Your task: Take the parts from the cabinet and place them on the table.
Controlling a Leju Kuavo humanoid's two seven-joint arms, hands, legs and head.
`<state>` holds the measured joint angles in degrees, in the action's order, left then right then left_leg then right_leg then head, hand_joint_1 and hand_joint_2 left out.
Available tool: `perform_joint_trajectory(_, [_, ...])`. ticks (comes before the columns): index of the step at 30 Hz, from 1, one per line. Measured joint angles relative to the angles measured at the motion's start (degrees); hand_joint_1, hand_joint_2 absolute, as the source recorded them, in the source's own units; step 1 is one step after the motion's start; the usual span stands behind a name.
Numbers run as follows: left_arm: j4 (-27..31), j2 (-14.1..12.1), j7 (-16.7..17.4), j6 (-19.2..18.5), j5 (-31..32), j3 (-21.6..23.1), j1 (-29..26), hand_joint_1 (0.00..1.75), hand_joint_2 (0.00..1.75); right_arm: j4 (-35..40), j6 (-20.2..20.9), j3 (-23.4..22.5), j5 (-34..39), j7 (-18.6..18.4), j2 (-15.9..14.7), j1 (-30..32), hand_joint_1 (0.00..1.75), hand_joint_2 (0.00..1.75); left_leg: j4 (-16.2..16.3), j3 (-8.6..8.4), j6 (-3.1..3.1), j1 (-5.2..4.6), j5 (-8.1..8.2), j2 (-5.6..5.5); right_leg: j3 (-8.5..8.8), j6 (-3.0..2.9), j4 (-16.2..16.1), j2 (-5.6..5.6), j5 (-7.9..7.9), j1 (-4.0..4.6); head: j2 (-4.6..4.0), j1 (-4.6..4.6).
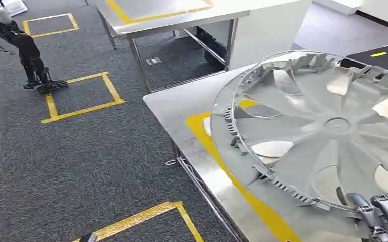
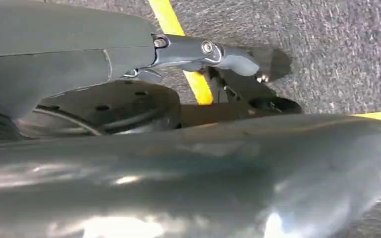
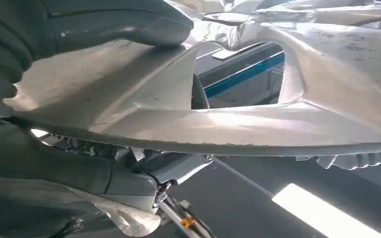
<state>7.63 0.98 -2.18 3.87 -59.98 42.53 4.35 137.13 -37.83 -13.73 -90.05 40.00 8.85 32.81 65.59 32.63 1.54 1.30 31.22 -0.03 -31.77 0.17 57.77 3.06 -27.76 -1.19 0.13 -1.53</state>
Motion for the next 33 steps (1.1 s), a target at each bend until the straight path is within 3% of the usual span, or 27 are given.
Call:
perform_joint_trajectory(1, [0.0, -0.1, 0.7, -0.2, 0.0, 0.0, 0.0, 0.0, 0.0, 0.0, 0.0, 0.2, 0.0, 0.0, 0.0, -0.1, 1.75, 1.75, -5.3, -2.29, 0.33, 0.47, -2.37, -1.76, -0.06, 0.46, 0.2, 0.64, -0.05, -0.22, 0.0, 0.02])
perform_joint_trajectory(2, [0.0, -0.1, 1.2, -0.4, -0.1, 0.0, -0.1, 0.0, 0.0, 0.0, 0.0, 0.4, 0.0, 0.0, 0.0, -0.4, 1.75, 1.75, -6.6, -2.84, 0.61, 0.44, -1.5, -4.51, -0.49, 1.05, 0.5, 1.24, 0.01, -0.01, 0.0, 0.11])
perform_joint_trajectory(3, [0.0, -0.2, 1.5, -0.5, -0.3, 0.0, -0.1, 0.0, 0.0, 0.0, 0.0, 0.5, 0.0, 0.0, 0.0, -0.7, 1.75, 1.75, -7.9, -3.03, 0.04, 0.38, -1.16, -4.31, -1.13, 1.51, 0.7, 1.86, 0.22, -0.2, 0.0, 0.28])
perform_joint_trajectory(6, [0.0, -0.5, 1.8, -0.4, -0.6, -0.1, 0.0, 0.0, 0.0, -0.1, 0.0, 0.8, 0.0, 0.0, 0.0, -0.7, 1.75, 1.75, -7.6, -2.54, -1.27, -0.23, -1.71, -2.9, -2.23, 3.04, 0.1, 3.28, 1.17, -0.82, 0.0, 0.11])
perform_joint_trajectory(8, [0.0, -0.7, 2.1, -0.2, -0.6, -0.1, 0.1, 0.0, 0.0, -0.2, 0.0, 0.9, 0.0, 0.0, 0.0, -0.8, 1.75, 1.75, -8.2, -2.42, -2.42, -0.27, -2.26, -1.6, -3.78, 2.88, 2.9, -1.01, -1.25, -0.6, 0.0, -0.2])
perform_joint_trajectory(9, [0.0, -1.0, 2.2, -0.1, -0.6, -0.2, 0.1, 0.0, 0.0, -0.3, 0.0, 1.0, 0.0, 0.0, 0.0, -1.1, 1.75, 1.75, -8.2, -2.2, -2.86, -0.56, -2.37, -0.84, -5.7, 2.82, 7.2, -2.22, -3.93, -0.54, 0.0, -0.39])
perform_joint_trajectory(11, [0.0, -1.3, 2.6, 0.0, -0.6, -0.3, -0.1, 0.0, 0.0, -0.5, 0.0, 1.1, 0.0, 0.0, 0.0, -1.1, 1.75, 1.75, -8.1, -1.87, -3.11, -1.12, -2.52, 0.62, -9.44, 2.81, 16.0, -2.57, -7.93, -0.47, 0.0, -0.35])
perform_joint_trajectory(12, [0.0, -1.3, 2.6, 0.0, -0.6, -0.3, -0.1, 0.0, 0.0, -0.7, 0.0, 1.2, 0.0, 0.0, 0.0, -1.1, 1.75, 1.75, -8.1, -1.7, -3.2, -1.4, -2.57, 1.38, -10.28, 2.7, 18.5, -2.58, -8.43, -0.37, 0.0, -0.44])
perform_joint_trajectory(13, [0.0, -1.3, 2.7, -0.1, -0.6, -0.3, -0.1, 0.0, 0.0, -0.9, 0.0, 1.3, 0.0, 0.1, 0.0, -1.1, 1.75, 1.75, -8.1, -1.67, -3.24, -1.58, -2.61, 1.95, -9.53, 2.52, 17.8, -2.62, -7.62, -0.26, 0.0, -0.37])
perform_joint_trajectory(15, [0.0, -1.3, 3.2, -0.1, -0.5, -0.3, 0.0, 0.0, 0.0, -1.1, 0.0, 1.3, 0.0, 0.1, 0.0, -1.2, 1.75, 1.75, -8.1, -1.76, -3.24, -1.83, -2.61, 2.99, -4.47, 1.94, 9.7, -3.26, -3.68, 0.14, 0.0, -0.39])
perform_joint_trajectory(16, [0.0, -1.3, 3.8, -0.2, -0.3, -0.3, 0.0, 0.0, 0.0, -1.1, 0.0, 1.4, 0.0, 0.1, 0.0, -1.2, 1.75, 1.75, -8.1, -1.87, -3.23, -1.92, -2.6, 3.46, -0.93, 1.46, 3.9, -4.55, -1.69, 0.42, 0.0, -0.44])
perform_joint_trajectory(17, [0.0, -1.3, 4.2, -0.3, 0.0, -0.3, 0.0, 0.0, 0.0, -1.2, 0.0, 1.5, 0.0, 0.0, 0.0, -1.5, 1.75, 1.75, -8.0, -1.85, -3.11, -2.24, -2.53, 3.91, 0.64, 1.11, 0.7, -6.98, -2.26, 0.95, 0.0, -0.37])
perform_joint_trajectory(18, [0.0, -1.4, 4.5, -0.5, 0.2, -0.2, 0.0, 0.0, 0.0, -1.3, 0.0, 1.6, 0.0, 0.0, 0.0, -1.9, 1.75, 1.75, -7.7, -1.68, -2.78, -2.49, -2.42, 4.19, 1.39, 0.91, 0.1, -6.92, -2.03, 1.05, 0.0, -0.31])
perform_joint_trajectory(21, [0.0, -1.4, 4.9, -0.7, 0.5, -0.2, 0.1, 0.0, 0.0, -1.6, 0.0, 1.9, 0.0, 0.0, 0.0, -1.7, 1.75, 1.75, -7.8, -1.81, -2.16, -2.39, -2.72, 5.78, 0.19, 0.27, 0.1, -5.35, -1.53, 1.13, 0.0, -0.24])
perform_joint_trajectory(22, [0.0, -1.7, 4.9, -0.7, 0.6, -0.1, 0.2, 0.0, 0.0, -1.6, 0.0, 1.9, 0.0, -0.1, 0.0, -1.7, 1.75, 1.75, -7.4, -1.73, -1.72, -2.28, -2.04, 5.18, 0.88, -0.08, -0.4, -4.95, -1.09, 0.6, 0.0, -0.35])
perform_joint_trajectory(23, [0.0, -1.7, 4.9, -0.7, 0.6, -0.1, 0.2, 0.0, 0.0, -1.6, 0.0, 2.0, 0.0, -0.1, 0.0, -1.7, 1.75, 1.75, -5.9, -1.27, -1.28, -2.12, -0.68, 2.98, 0.87, -0.29, -0.4, -4.62, -0.98, 0.56, 0.0, 0.05])
perform_joint_trajectory(24, [0.0, -1.7, 4.9, -0.8, 0.6, -0.1, 0.2, 0.0, 0.0, -1.7, 0.0, 2.1, 0.0, -0.1, 0.0, -1.9, 1.75, 1.75, -2.5, 0.1, -1.0, -1.87, 1.59, 1.56, 0.72, -0.57, -0.4, -4.18, -0.77, 0.55, 0.0, 0.2])
perform_joint_trajectory(26, [0.0, -1.8, 5.0, -0.8, 0.6, -0.1, 0.0, 0.0, 0.0, -1.8, 0.0, 2.3, 0.0, -0.1, 0.0, -1.9, 1.75, 1.75, 6.8, 3.92, -0.57, -1.45, 5.75, 0.72, 0.5, -0.76, -0.3, -3.1, -0.62, 0.61, 0.0, 0.13])
perform_joint_trajectory(27, [0.0, -1.8, 5.0, -0.8, 0.6, 0.0, -0.2, 0.0, 0.0, -1.9, 0.0, 2.3, 0.0, -0.1, 0.0, -1.9, 1.75, 1.75, 9.9, 5.28, -0.42, -1.36, 6.4, 0.71, 0.4, -0.73, -0.2, -2.43, -0.58, 0.61, 0.0, 0.15])
perform_joint_trajectory(28, [0.0, -1.8, 5.0, -0.8, 0.6, 0.0, -0.2, 0.0, 0.0, -2.0, 0.0, 2.3, 0.0, -0.1, 0.0, -1.9, 1.75, 1.75, 10.0, 5.27, -0.37, -1.25, 5.72, 0.71, 0.37, -0.7, -0.1, -1.86, -0.56, 0.6, 0.0, 0.15])
perform_joint_trajectory(29, [0.0, -1.9, 5.0, -0.7, 0.6, 0.0, -0.2, 0.0, 0.0, -2.1, 0.0, 2.3, 0.0, -0.1, 0.0, -1.9, 1.75, 1.75, 7.6, 4.23, -0.36, -1.11, 3.61, 0.7, 0.38, -0.66, 0.0, -1.2, -0.54, 0.6, 0.0, 0.17])
perform_joint_trajectory(30, [0.0, -1.9, 5.0, -0.7, 0.6, 0.0, -0.1, 0.0, 0.0, -2.3, 0.0, 2.3, 0.0, -0.1, 0.0, -1.9, 1.75, 1.75, 3.1, 2.2, -0.42, -0.95, 0.76, 0.43, 0.42, -0.6, 0.1, -0.58, -0.54, 0.57, 0.0, 0.13])
perform_joint_trajectory(31, [0.0, -2.0, 5.0, -0.8, 0.6, 0.0, -0.1, 0.0, 0.0, -2.3, 0.0, 2.3, 0.0, -0.1, 0.0, -1.9, 1.75, 1.75, -2.1, -0.12, -0.51, -0.81, -1.85, -0.43, 0.43, -0.53, 0.2, -0.04, -0.52, 0.53, 0.0, 0.15])
perform_joint_trajectory(32, [0.0, -2.0, 5.1, -0.8, 0.6, 0.0, -0.1, 0.0, 0.0, -2.3, 0.0, 2.3, 0.0, -0.1, 0.0, -1.9, 1.75, 1.75, -6.0, -1.72, -0.65, -0.57, -2.71, -2.73, 0.28, -0.33, 0.2, 0.42, -0.49, 0.48, 0.0, 0.15])
perform_joint_trajectory(33, [0.0, -2.1, 5.5, -0.8, 0.7, 0.0, -0.2, 0.0, 0.0, -2.3, 0.0, 2.3, 0.0, -0.1, 0.0, -2.1, 1.75, 1.75, -7.2, -2.14, -0.83, -0.45, -2.18, -4.32, -0.25, 0.21, 0.6, 1.13, -0.47, 0.76, 0.0, 0.07])
